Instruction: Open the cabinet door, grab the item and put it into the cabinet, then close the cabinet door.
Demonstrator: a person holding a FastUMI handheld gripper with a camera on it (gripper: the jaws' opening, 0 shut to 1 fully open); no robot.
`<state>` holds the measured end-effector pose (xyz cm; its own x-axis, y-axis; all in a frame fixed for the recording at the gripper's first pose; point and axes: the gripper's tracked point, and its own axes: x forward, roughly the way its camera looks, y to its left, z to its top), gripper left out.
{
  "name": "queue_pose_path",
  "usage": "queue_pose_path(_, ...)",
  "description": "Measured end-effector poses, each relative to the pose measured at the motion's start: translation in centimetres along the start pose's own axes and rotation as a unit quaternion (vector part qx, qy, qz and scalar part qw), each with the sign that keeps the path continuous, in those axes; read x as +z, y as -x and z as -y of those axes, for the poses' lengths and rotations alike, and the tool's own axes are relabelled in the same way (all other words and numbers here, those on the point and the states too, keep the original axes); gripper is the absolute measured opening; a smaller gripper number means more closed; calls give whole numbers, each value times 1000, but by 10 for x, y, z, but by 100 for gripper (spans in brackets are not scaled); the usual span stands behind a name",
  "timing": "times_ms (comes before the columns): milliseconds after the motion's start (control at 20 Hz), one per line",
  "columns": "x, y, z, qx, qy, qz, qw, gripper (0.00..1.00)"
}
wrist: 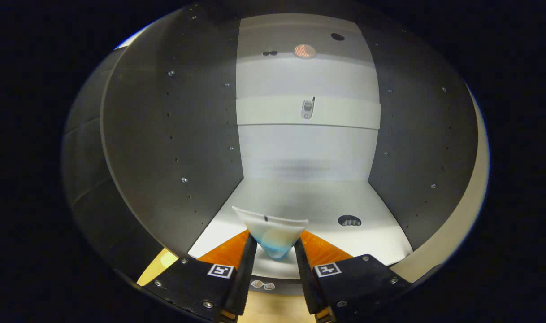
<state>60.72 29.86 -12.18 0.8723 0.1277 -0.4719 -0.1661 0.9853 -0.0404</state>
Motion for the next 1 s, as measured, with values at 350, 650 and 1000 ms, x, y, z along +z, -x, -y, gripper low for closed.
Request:
queue_pose_path(350,0,-17,1,-17,-3,-12,1000,60)
queue_pose_path(650,11,-4,1,-30,14,13,999,89)
queue_pose_path(1000,48,68,-3,-34,28,121,992,93)
